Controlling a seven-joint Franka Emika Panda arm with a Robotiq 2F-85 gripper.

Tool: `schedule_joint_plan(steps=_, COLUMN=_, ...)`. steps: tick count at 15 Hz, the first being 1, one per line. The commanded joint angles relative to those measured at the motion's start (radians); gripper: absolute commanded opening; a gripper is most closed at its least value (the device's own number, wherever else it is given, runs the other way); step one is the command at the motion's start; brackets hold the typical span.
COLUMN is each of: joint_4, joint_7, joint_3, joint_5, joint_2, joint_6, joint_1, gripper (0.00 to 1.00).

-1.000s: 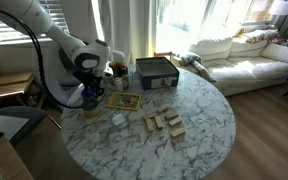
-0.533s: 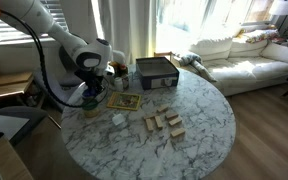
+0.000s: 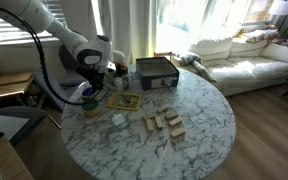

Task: Switch the blue and green lids in the containers

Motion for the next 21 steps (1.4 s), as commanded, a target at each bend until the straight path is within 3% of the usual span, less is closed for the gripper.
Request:
schedule_joint_plan(steps=1, joint_4=-0.014, joint_7=-0.023, joint_3=0.014, joint_5=0.017, joint_2=-0.018, joint_6=-0.002, joint_1=-0.025, gripper=0.00)
schedule_joint_plan(steps=8, joint_4=-0.040, joint_7=-0.050, joint_3=0.015, joint_5=0.087, joint_2=-0.120, joint_6=0.000, joint_1=-0.072, gripper=0.01)
schedule_joint_plan(steps=9, joint_4=-0.002, joint_7=-0.009, joint_3=-0.001, joint_5=0.034, joint_2=-0.072, joint_6=-0.003, joint_1=-0.038, gripper=0.01)
schedule_joint_plan(steps=10, joint_4=-0.002, joint_7=-0.011, joint_3=-0.003, joint_5=0.038, joint_2=-0.083, joint_6=-0.003, joint_1=-0.041, gripper=0.04)
schedule_joint_plan(steps=15, joint_4=-0.002, joint_7=-0.011, joint_3=-0.001, joint_5=0.038, joint_2=-0.077, joint_6=-0.003, joint_1=-0.037, gripper=0.01)
schedule_joint_plan(steps=21, joint_4=0.128, joint_7=-0.054, joint_3=-0.011, joint_5=0.183, joint_2=0.016, joint_6=-0.168, joint_1=-0.150, gripper=0.01)
